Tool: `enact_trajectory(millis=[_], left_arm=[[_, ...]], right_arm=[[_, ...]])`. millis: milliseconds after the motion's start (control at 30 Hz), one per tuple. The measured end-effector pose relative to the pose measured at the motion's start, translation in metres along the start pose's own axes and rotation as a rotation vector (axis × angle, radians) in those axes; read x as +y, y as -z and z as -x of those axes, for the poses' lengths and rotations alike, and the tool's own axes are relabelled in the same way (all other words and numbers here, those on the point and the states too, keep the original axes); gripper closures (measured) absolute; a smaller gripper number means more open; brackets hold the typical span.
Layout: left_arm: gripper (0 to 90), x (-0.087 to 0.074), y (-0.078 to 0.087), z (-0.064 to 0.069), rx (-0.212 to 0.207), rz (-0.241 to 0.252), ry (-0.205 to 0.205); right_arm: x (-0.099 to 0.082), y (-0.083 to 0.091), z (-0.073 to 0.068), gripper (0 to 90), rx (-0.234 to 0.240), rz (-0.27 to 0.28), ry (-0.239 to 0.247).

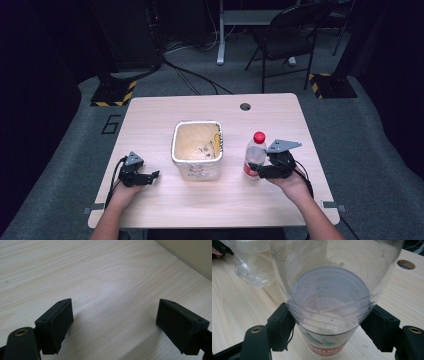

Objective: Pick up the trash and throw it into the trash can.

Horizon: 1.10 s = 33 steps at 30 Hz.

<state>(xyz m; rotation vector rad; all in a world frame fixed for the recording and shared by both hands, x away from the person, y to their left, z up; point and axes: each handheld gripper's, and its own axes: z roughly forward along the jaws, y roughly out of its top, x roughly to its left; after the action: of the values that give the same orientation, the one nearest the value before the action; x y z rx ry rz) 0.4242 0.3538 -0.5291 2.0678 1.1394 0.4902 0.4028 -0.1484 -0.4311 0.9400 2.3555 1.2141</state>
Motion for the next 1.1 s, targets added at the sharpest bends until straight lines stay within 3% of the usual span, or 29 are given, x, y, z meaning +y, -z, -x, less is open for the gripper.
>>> enact_trajectory(millis=[500,1100], left_arm=[[14.1,0.000,0.000,0.000,0.000,0.000,0.000],[14.1,0.000,0.000,0.000,-0.001,0.000,0.000]], right_arm=[[0.013,0.007,-0.003,28.7,-0.010,-0.003,0.033],[0.041,0.018,-0.010,28.7,-0.005,-0.002,0.065]])
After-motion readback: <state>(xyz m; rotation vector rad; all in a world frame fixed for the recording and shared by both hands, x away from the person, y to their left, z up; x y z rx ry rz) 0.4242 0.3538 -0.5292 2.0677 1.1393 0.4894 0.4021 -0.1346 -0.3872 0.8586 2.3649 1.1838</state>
